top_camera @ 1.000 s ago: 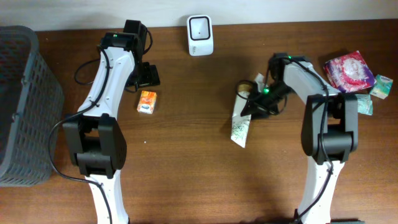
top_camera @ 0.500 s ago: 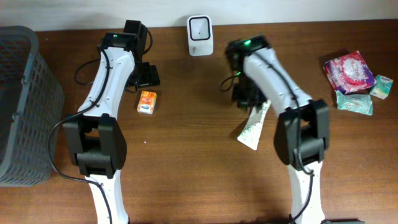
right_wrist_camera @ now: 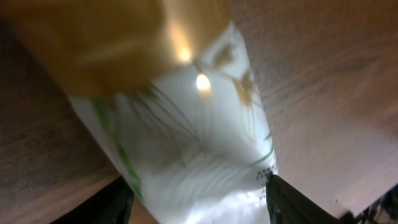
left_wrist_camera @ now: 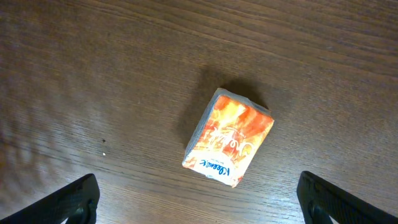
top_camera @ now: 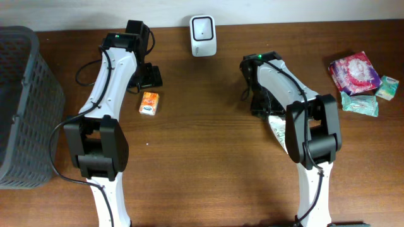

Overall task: Scan the item barcode
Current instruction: 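Lift and reorient the white tube with the right gripper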

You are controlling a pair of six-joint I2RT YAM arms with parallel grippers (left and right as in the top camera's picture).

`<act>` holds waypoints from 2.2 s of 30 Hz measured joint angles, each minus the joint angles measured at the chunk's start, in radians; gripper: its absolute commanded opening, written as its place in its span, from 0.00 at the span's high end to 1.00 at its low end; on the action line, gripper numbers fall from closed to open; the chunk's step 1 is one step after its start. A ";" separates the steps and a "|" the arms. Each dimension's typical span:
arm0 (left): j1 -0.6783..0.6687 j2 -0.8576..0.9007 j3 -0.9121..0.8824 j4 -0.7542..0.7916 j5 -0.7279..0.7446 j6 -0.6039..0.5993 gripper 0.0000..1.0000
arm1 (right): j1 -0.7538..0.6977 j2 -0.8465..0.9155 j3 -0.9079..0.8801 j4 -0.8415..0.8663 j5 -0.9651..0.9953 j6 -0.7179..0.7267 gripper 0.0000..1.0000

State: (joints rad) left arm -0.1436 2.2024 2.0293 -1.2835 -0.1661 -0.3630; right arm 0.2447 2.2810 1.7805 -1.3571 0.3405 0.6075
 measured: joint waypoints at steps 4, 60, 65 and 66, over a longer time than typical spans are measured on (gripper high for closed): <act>0.000 0.000 0.000 0.000 0.000 0.000 0.01 | -0.039 0.000 0.000 0.001 -0.024 -0.183 0.15; 0.000 0.000 0.000 0.000 0.000 0.000 0.01 | -0.408 0.024 0.074 -0.153 -0.802 -0.602 0.25; 0.000 0.000 0.000 0.000 0.000 0.000 0.01 | -0.324 0.018 0.236 -0.269 -0.712 -0.634 0.17; 0.000 0.000 0.000 0.000 0.000 0.000 0.01 | -0.292 0.018 0.235 -0.261 -0.694 -0.637 0.15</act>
State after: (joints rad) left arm -0.1436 2.2024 2.0293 -1.2835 -0.1661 -0.3630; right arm -0.0475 2.2993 2.0159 -1.6184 -0.3531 -0.0296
